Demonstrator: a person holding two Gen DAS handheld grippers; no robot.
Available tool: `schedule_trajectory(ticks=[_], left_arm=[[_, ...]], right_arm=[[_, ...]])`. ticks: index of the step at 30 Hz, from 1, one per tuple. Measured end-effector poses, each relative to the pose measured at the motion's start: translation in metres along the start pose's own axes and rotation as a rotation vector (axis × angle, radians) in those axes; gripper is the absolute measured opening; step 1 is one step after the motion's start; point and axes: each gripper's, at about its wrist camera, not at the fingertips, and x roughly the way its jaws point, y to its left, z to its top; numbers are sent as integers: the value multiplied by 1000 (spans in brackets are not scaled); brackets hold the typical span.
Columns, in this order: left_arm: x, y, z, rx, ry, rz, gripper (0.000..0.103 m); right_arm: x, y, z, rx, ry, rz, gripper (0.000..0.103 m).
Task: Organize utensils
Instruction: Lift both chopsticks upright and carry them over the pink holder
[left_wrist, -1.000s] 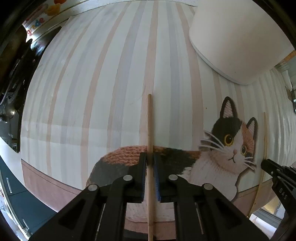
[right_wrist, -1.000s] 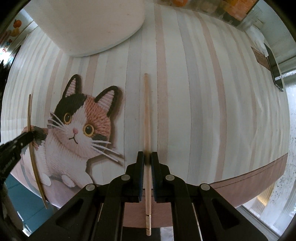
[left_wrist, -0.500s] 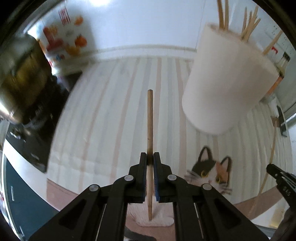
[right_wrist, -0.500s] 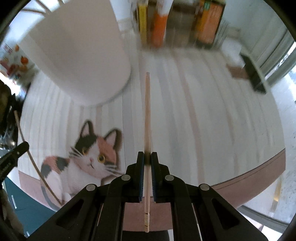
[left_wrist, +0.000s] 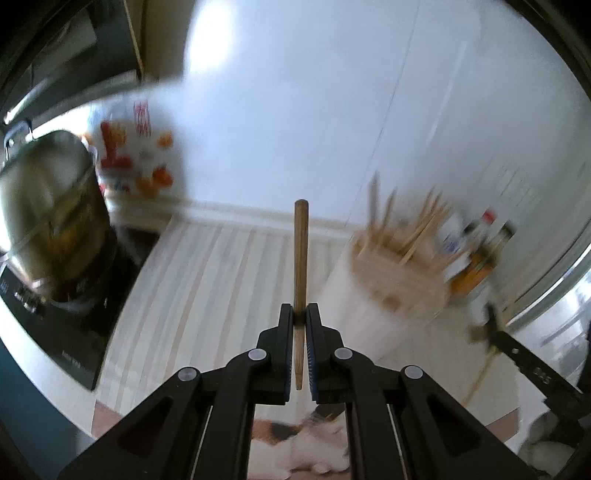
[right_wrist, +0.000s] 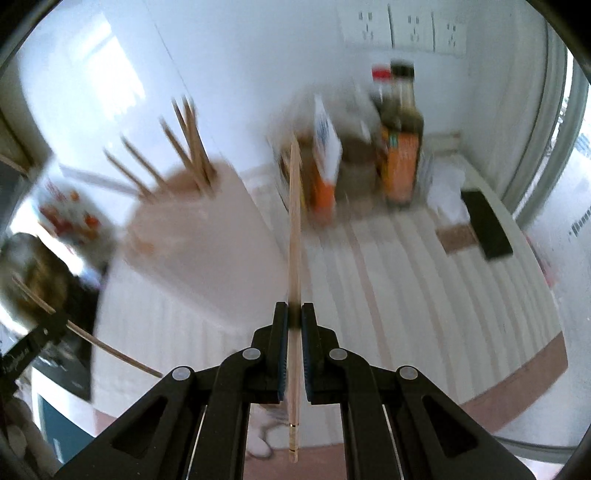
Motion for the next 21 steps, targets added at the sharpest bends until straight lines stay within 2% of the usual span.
schedule_trajectory(ticks=[6, 10, 15, 21], left_arm=[[-59, -24, 48, 6, -136, -97, 4], [-73, -42, 80, 16, -199, -135, 4], [-54, -59, 118, 5, -197, -149, 4], [2, -80, 144, 6, -121, -136, 4]], right_arm=[[-52, 16, 58, 35, -156, 108, 7], [-71, 29, 101, 36, -248, 134, 7], [-64, 41, 149, 63, -314, 153, 7], [-28, 53, 185, 59, -346, 157, 7]])
